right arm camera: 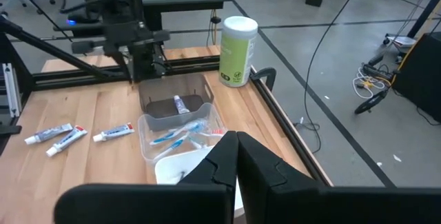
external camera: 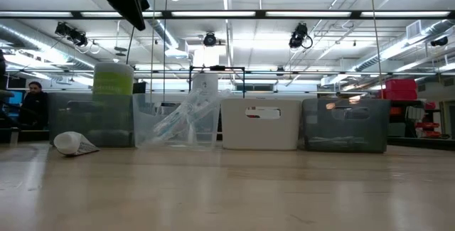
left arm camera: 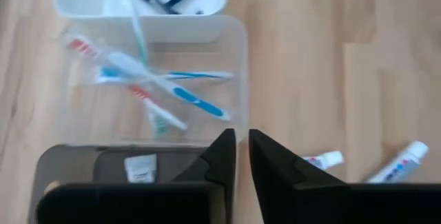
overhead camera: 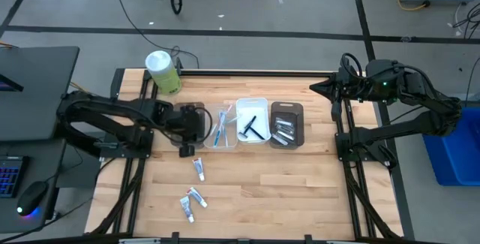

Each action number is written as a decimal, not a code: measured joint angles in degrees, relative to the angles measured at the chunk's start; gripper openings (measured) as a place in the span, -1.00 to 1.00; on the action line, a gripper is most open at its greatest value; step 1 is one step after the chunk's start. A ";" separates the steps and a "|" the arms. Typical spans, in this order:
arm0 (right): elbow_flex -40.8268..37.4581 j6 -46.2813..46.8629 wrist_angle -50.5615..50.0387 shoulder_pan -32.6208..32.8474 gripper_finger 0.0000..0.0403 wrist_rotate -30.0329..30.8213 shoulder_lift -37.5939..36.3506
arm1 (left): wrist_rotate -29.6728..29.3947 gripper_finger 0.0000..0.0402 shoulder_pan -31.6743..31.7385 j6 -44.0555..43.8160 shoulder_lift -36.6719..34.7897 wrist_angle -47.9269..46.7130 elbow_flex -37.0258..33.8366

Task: Pick & Place Travel size toiletries
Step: Put the white toothpaste into the left black bin

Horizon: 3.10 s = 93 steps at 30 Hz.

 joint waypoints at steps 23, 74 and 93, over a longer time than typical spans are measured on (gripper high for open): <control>0.00 0.02 -0.02 -0.02 -0.93 -0.28 -0.01 | 5.02 -0.92 -11.14 12.43 14.01 8.75 -0.07; 0.00 0.02 -0.07 -0.02 -0.93 -0.45 -0.01 | 11.90 0.10 -11.92 36.68 24.47 10.13 -9.29; 0.00 0.02 -0.07 -0.01 -0.93 -0.30 0.00 | 12.27 0.09 -11.61 42.29 28.65 15.07 -9.42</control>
